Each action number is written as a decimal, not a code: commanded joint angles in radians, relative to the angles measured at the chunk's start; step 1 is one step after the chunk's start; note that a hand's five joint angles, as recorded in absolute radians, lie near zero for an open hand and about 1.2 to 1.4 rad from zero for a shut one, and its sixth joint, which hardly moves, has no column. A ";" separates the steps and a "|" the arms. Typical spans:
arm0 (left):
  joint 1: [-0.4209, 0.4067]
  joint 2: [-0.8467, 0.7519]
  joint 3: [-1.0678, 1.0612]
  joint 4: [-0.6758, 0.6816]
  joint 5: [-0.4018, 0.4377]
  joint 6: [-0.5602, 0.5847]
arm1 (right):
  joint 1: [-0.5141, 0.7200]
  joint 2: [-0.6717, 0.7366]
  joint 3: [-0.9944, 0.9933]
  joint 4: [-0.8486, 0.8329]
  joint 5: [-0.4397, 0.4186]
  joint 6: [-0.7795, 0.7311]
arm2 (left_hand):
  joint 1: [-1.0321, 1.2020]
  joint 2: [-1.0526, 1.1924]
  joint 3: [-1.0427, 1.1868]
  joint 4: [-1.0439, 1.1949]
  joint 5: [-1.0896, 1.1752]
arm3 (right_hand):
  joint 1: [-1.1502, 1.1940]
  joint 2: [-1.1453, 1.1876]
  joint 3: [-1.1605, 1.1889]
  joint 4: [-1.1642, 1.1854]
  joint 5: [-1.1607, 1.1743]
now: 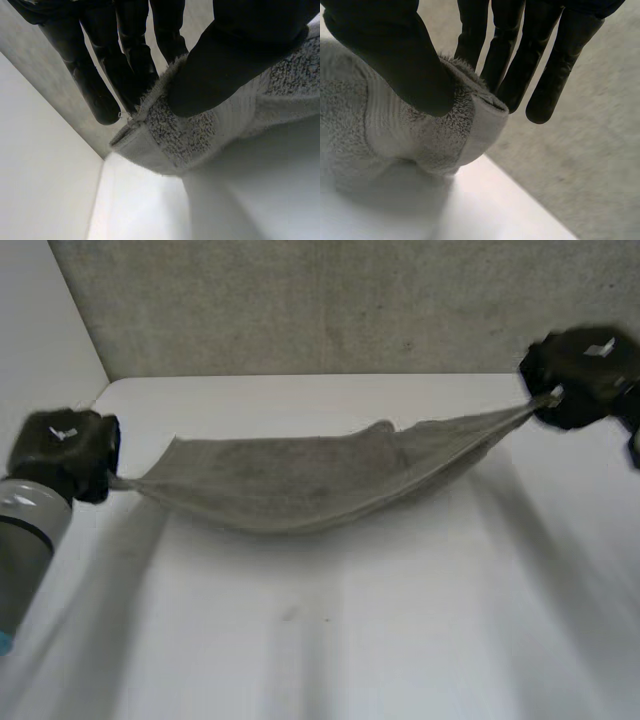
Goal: Fold the towel.
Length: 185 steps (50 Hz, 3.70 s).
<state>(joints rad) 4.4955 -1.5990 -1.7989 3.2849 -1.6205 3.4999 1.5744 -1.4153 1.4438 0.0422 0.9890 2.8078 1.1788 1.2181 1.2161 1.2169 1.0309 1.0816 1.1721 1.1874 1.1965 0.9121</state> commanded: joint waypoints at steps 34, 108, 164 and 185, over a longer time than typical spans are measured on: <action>-0.009 -0.515 0.566 -0.200 0.005 0.103 | 0.153 0.477 -0.601 0.258 0.356 -0.355 | 0.217 0.178 0.180 0.179 0.191 | 0.315 0.224 0.209 0.200 0.310; 0.033 -0.282 0.196 -0.131 0.080 0.195 | 0.006 0.268 -0.230 0.444 0.237 -0.511 | 0.217 0.178 0.180 0.179 0.191 | 0.315 0.224 0.209 0.200 0.310; -0.056 -0.174 0.058 0.340 0.042 -0.074 | 0.065 0.208 -0.020 -0.018 0.264 -0.157 | -1.004 -1.044 -1.042 -1.042 -1.031 | -0.847 -0.937 -0.953 -0.962 -0.852; -0.064 -0.159 -0.050 0.208 0.044 -0.167 | -0.062 0.409 0.119 -0.100 0.088 -0.297 | -1.004 -1.044 -1.042 -1.042 -1.031 | -0.471 -0.562 -0.577 -0.586 -0.476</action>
<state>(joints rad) 4.4330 -1.7504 -1.8441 3.4914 -1.5762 3.3307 1.5214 -1.0770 1.5700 -0.0228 1.0716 2.5749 0.1781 0.1663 0.1682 0.1683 0.0295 0.4847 0.4761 0.4870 0.4871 0.2915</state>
